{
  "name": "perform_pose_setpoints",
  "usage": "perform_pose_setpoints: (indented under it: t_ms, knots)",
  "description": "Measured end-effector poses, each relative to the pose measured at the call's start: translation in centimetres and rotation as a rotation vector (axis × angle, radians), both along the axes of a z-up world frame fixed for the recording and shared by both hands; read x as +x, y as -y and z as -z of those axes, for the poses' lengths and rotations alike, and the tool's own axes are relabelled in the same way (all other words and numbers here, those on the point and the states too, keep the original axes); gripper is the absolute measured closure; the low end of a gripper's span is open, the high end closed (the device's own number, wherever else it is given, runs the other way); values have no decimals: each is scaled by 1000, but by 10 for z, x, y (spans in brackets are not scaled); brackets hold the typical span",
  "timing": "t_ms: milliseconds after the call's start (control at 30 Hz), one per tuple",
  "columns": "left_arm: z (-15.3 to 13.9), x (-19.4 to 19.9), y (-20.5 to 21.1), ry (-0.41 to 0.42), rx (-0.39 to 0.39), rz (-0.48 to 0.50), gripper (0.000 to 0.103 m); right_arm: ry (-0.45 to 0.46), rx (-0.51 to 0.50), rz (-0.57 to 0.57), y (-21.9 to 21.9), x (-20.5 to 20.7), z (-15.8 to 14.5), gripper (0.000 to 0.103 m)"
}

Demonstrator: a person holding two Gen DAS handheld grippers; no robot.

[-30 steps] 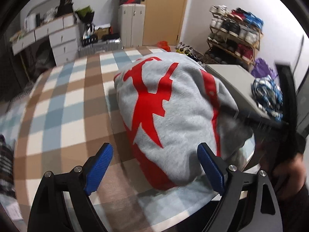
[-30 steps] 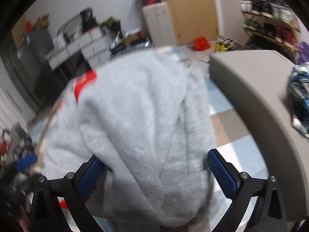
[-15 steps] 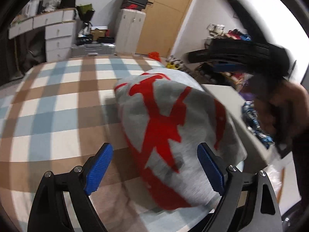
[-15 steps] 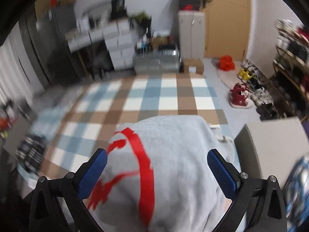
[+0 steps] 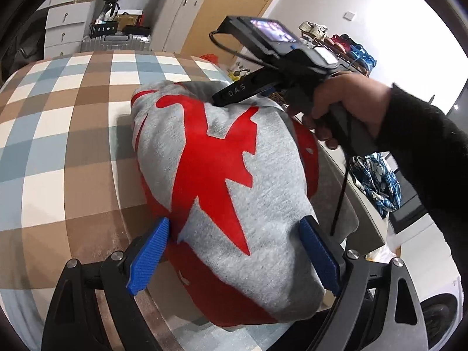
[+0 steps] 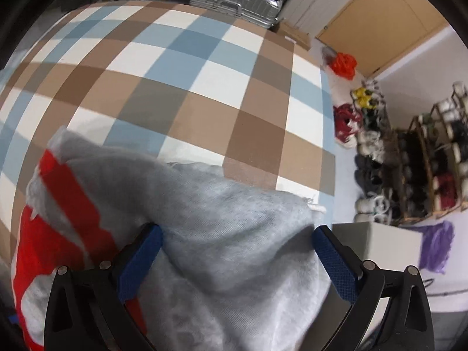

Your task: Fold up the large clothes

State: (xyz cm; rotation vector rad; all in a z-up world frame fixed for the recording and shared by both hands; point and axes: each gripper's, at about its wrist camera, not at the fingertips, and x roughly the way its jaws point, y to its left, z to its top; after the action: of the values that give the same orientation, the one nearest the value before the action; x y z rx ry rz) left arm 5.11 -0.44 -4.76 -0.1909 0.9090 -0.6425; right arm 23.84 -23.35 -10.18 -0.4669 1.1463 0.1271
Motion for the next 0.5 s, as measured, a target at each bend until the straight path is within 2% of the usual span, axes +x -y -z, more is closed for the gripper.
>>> perform_pose_setpoints:
  t_ms: [133,233,267,333,400,500]
  knots:
    - [1,0,-1,-7,9,-7,15,59,54,1,4,-6,-15,0]
    - [-2,-1,-5,-17,-1,-17,15,153,146,37,16,-27,-47,0]
    - [-4,-2,-7,-8,-2,-31,15,175,230,39,24,-43,-62,0]
    - [-13,-4,-14,32,-10,-64,15,218,331,23,31,-72,-79,0]
    - [-20,-5,-21,65,-26,-94,15,261,377,2,33,-107,-88,0]
    - [-28,-8,-30,101,-30,-147,15,297,381,29,34,-150,-80,0]
